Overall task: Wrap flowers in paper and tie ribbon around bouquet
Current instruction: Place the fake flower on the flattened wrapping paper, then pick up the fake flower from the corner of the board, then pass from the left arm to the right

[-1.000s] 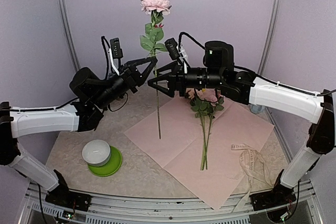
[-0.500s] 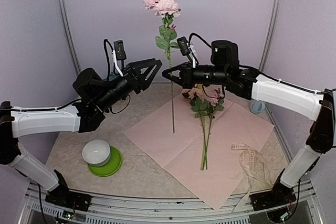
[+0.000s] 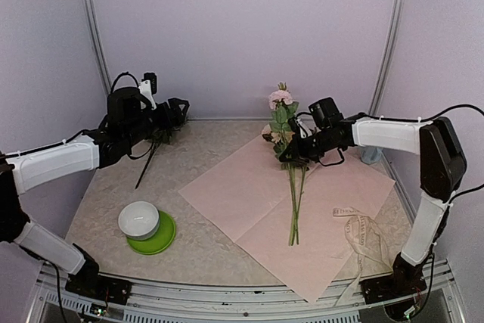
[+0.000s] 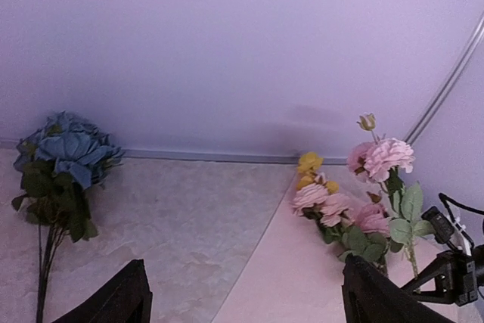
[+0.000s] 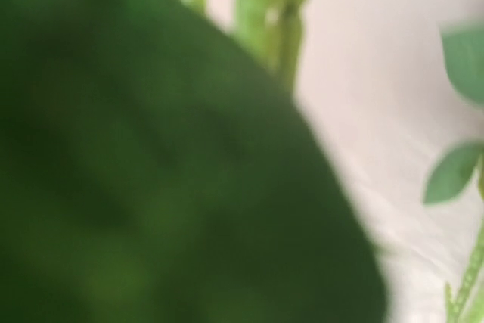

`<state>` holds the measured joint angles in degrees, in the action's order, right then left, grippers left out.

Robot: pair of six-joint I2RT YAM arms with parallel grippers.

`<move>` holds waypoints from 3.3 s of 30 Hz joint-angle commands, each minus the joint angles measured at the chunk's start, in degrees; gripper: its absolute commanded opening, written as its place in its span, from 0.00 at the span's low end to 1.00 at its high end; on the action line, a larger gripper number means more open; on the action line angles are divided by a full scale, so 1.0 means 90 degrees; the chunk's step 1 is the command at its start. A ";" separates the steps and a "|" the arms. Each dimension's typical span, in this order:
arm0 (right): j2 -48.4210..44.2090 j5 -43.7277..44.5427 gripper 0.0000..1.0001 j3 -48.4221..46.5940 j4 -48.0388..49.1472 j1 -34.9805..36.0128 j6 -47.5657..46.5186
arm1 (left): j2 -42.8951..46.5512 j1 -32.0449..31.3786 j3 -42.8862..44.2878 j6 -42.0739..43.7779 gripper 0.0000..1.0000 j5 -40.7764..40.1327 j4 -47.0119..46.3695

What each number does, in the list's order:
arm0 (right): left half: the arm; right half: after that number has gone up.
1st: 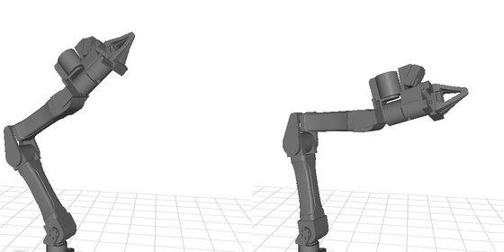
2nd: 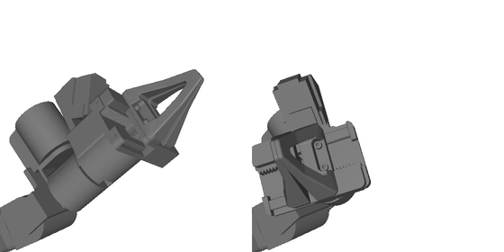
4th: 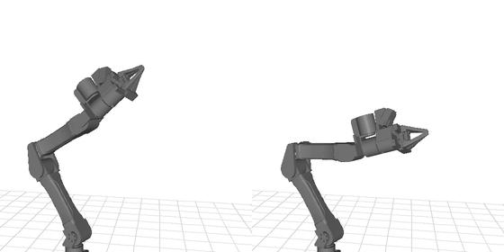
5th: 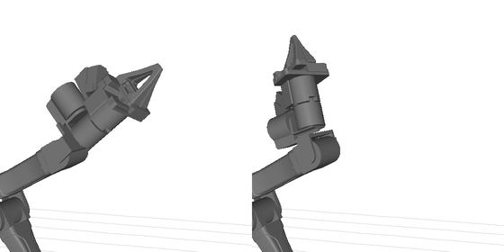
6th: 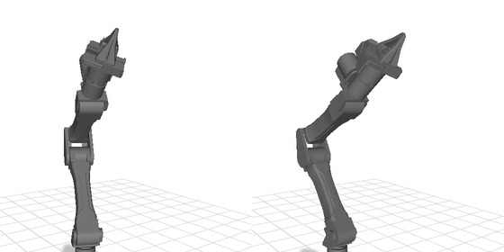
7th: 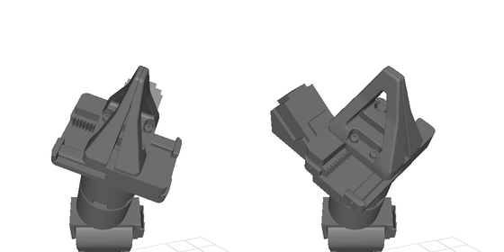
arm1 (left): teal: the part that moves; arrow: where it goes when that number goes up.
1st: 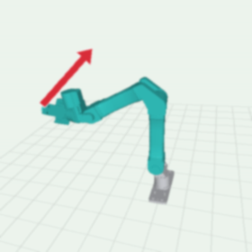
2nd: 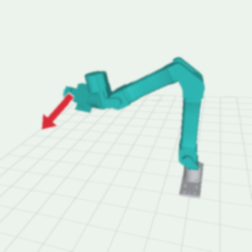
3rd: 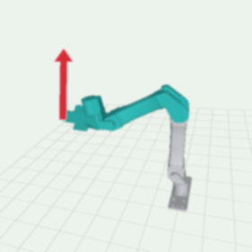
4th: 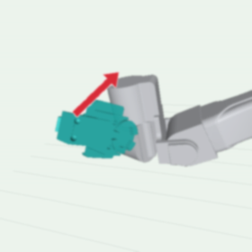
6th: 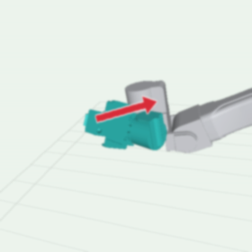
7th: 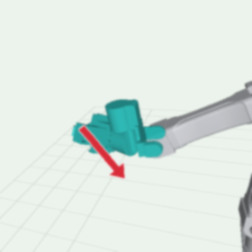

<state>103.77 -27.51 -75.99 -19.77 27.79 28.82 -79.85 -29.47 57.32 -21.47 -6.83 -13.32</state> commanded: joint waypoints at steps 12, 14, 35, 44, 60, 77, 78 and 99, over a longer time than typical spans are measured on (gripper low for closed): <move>0.0841 0.1131 0.29 -0.0338 -0.0642 -0.0155 -0.0242 | -0.1492 0.1461 -0.0122 0.0511 0.89 -0.0665 0.1656; 0.0786 0.1274 0.32 -0.0396 -0.0779 -0.0158 -0.0341 | -0.1775 0.1595 -0.0044 0.0638 0.89 -0.0734 0.1684; -0.0218 0.1651 0.41 -0.0573 -0.1270 -0.0111 -0.0828 | -0.4233 0.2440 0.1793 0.1064 0.65 -0.0111 0.2869; -0.0255 0.1589 0.41 -0.0597 -0.1268 -0.0109 -0.0924 | -0.4406 0.2445 0.1915 0.1111 0.22 0.0129 0.3032; -0.0663 0.1663 0.42 -0.0615 -0.1197 -0.0098 -0.1081 | -0.1215 0.1826 0.0158 0.1938 0.00 -0.1865 0.0540; -0.1915 0.0152 0.42 0.0100 0.1810 0.1458 -0.1874 | 0.1304 -0.1025 -0.0823 0.0787 0.00 0.0494 -0.2560; -0.1873 0.0021 0.43 0.0012 0.1938 0.1655 -0.1948 | 0.1214 -0.1246 -0.0818 0.0691 0.00 0.0678 -0.2821; -0.1326 -0.1371 0.47 -0.0200 0.3311 0.2402 -0.1601 | -0.0285 -0.2565 -0.0854 -0.0492 0.00 0.1770 -0.5627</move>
<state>91.61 -38.48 -76.84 8.29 48.90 14.39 -81.60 -51.72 48.86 -25.71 8.23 -59.53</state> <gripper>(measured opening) 0.469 0.066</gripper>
